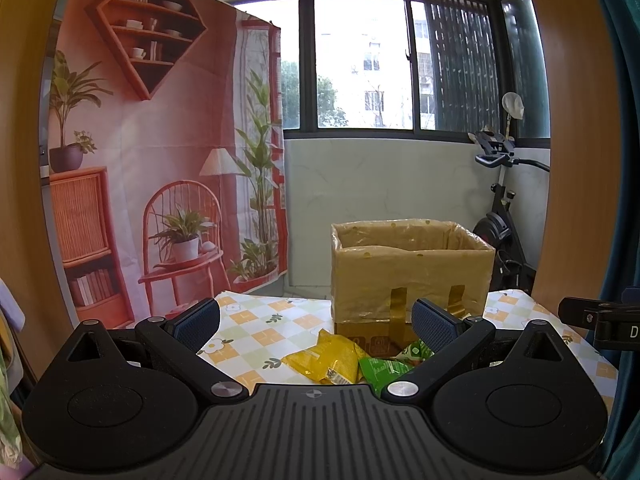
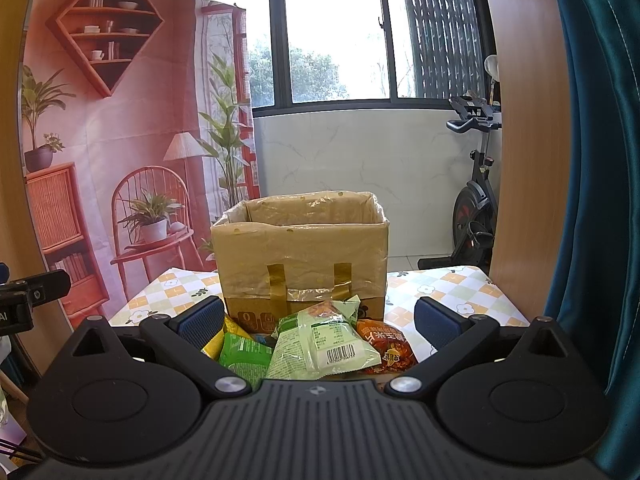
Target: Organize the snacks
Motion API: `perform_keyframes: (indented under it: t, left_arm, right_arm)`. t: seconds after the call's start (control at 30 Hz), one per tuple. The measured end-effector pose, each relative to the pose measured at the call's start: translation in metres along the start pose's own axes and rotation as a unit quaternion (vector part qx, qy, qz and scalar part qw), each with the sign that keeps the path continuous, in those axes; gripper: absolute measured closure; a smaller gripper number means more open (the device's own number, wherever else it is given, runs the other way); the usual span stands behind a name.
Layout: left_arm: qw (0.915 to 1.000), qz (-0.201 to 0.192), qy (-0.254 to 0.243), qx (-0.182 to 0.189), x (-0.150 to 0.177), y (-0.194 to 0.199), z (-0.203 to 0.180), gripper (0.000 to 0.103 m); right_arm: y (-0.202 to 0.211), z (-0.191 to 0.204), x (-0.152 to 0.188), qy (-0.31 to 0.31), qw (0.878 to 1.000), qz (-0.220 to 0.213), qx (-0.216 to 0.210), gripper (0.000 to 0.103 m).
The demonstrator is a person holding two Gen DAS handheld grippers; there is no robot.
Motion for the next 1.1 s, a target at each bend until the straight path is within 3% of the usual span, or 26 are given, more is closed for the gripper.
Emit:
perform_keyframes:
  t: [0.6,0.8,1.1]
  left_arm:
    - [1.0,0.006,0.004,-0.001,0.001,-0.002,0.0,0.0]
    - [0.9997,0.024,-0.001,0.001,-0.002,-0.011,0.003,0.0]
    - [0.9979,0.011,-0.028,-0.057,-0.024,-0.056,0.028,0.0]
  right_arm:
    - [0.0,0.0,-0.001,-0.001,1.0,0.0,-0.001,0.0]
    - [-0.004,-0.003,-0.002,0.004,1.0,-0.007,-0.003,0.0]
    - [-0.034,-0.022,-0.027,0.011,0.999,-0.041,0.014,0.0]
Point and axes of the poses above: each gripper's, at about its wrist camera, not at the fingertips, and y roughly against the way its jaws point, z to its left, x to its underside, the point moved 3 cm from there along -y, roughly the way its jaws point, and after that the axes turned 2 degrees about -x, right-handed, at the moved point
